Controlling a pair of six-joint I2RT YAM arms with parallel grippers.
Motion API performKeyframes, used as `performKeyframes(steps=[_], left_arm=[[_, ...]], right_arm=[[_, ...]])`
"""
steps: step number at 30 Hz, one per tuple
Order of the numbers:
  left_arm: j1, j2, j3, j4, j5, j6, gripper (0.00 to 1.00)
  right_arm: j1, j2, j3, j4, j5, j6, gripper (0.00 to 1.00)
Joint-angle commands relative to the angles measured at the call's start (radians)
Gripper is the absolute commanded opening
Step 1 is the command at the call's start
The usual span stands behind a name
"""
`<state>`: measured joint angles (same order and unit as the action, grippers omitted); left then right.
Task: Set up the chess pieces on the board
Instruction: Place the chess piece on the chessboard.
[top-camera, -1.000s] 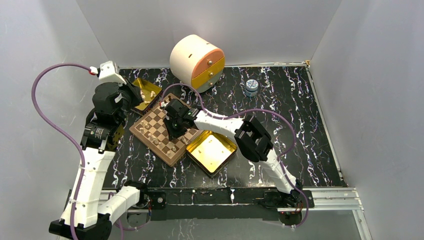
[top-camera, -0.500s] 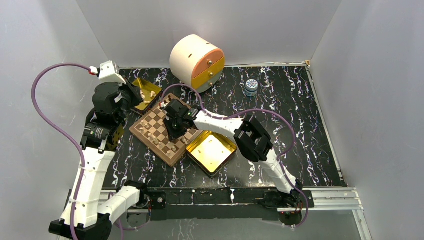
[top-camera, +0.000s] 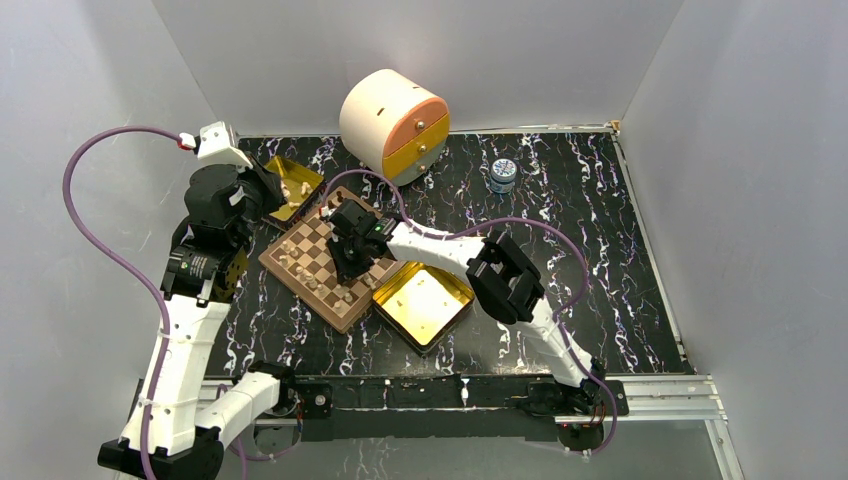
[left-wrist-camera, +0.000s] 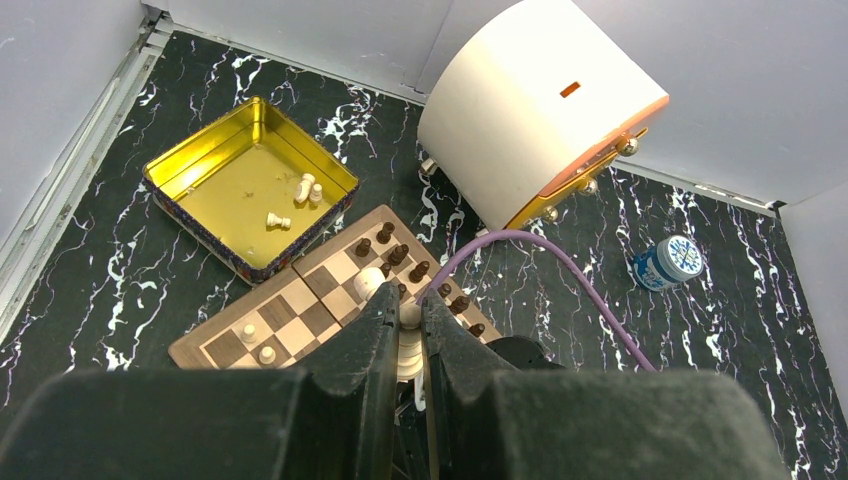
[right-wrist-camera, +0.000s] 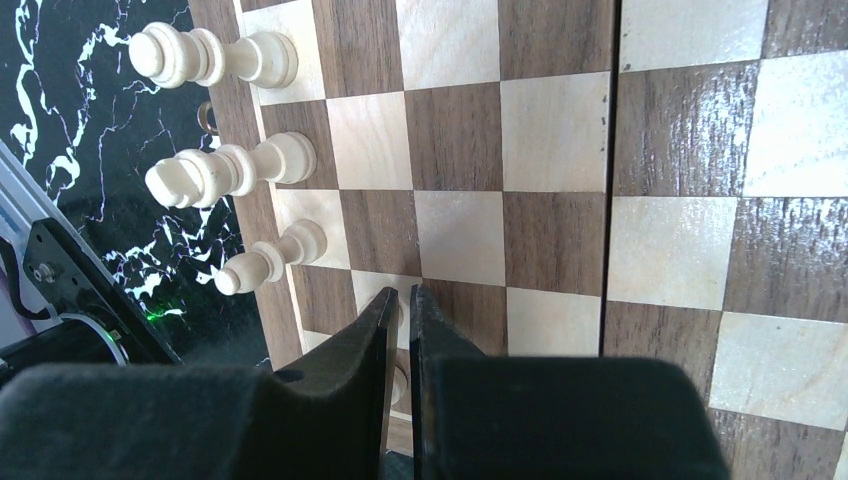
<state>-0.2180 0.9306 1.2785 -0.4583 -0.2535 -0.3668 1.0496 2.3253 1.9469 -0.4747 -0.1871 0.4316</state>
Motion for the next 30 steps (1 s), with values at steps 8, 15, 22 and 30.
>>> performKeyframes(steps=[8,15,22,30], left_arm=[[0.000,-0.006,0.023,0.007,0.033,-0.019,0.00],[0.001,-0.003,0.014,0.038,0.159,-0.147,0.00],[0.000,0.002,-0.036,0.186,0.413,-0.220,0.00],[0.000,0.003,-0.147,0.391,0.616,-0.336,0.00]], right_arm=[[-0.039,-0.036,0.197,-0.092,0.048,-0.026,0.23],[-0.088,-0.309,-0.055,0.200,0.045,-0.051,0.35],[-0.170,-0.631,-0.441,0.628,-0.081,0.094,0.52],[-0.307,-0.775,-0.693,0.979,-0.334,0.280,0.58]])
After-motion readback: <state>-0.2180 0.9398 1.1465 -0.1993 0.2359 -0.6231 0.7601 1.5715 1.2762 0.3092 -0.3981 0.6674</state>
